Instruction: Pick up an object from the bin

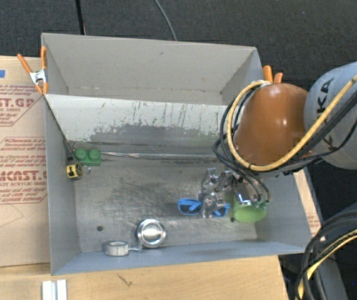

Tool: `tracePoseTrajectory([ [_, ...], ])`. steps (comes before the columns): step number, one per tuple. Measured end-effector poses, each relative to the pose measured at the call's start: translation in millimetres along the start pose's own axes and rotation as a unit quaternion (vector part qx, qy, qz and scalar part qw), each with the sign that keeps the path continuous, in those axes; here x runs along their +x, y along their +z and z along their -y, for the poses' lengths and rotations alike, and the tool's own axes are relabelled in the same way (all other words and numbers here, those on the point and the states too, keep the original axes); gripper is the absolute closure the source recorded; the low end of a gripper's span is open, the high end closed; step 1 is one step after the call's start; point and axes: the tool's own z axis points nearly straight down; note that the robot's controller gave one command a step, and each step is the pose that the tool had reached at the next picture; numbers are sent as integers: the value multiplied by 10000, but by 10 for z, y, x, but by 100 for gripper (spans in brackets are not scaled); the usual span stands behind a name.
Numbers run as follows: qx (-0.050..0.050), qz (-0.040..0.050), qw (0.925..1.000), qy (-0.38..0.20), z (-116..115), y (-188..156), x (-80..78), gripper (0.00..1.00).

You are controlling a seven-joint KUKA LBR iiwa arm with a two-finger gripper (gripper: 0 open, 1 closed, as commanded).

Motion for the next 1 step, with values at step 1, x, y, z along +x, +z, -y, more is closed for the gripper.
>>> tracePoseTrajectory([
  [1,7,-14,9842,-1773,894,-596,-215,100],
])
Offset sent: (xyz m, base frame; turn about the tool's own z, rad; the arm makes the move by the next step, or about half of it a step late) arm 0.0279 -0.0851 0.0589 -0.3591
